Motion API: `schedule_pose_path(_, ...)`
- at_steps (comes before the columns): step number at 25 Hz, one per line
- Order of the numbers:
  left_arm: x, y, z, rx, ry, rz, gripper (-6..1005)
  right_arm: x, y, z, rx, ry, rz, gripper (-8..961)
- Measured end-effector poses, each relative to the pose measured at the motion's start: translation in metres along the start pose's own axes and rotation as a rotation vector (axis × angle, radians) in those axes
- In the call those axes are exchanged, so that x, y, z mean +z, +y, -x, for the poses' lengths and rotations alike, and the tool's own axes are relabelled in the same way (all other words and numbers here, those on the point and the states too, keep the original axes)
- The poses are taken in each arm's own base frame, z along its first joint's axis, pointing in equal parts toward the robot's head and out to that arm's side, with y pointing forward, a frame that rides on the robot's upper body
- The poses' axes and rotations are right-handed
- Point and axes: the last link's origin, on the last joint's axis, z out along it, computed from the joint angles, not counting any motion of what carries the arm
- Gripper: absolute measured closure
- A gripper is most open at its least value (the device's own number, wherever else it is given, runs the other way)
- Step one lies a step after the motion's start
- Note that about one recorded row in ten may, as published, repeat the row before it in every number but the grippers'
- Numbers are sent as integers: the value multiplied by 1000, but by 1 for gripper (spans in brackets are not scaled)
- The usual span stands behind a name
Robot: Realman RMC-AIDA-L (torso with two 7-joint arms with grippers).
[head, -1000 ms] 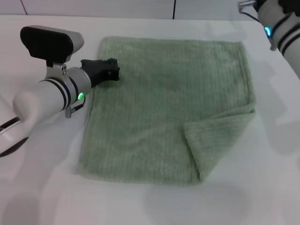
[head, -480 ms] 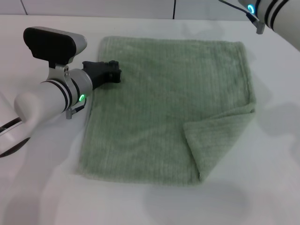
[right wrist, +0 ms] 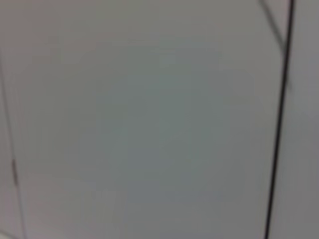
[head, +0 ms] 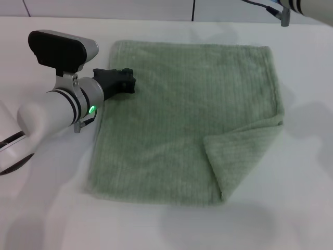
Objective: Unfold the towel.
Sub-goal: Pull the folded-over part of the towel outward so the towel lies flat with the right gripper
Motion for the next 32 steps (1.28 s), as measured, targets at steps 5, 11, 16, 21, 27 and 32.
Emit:
schedule_pose_path(5, 0, 0, 0, 1, 0, 0, 951, -7, 9, 13, -40, 104, 57, 173)
schedule_pose_path(11, 0, 0, 0, 1, 1, 0, 950, -12, 17, 16, -89, 259, 121, 175)
schedule_pose_path(16, 0, 0, -1, 2, 1, 1, 949, -18, 29, 13, -160, 400, 203, 176)
schedule_pose_path(21, 1, 1, -2, 2, 3, 1, 948, -23, 37, 9, -208, 496, 265, 177)
schedule_pose_path(27, 1, 2, -3, 6, 6, 4, 947, -30, 44, -2, -259, 631, 327, 178)
schedule_pose_path(32, 1, 1, -3, 6, 5, 4, 946, -32, 47, -15, -287, 733, 356, 182)
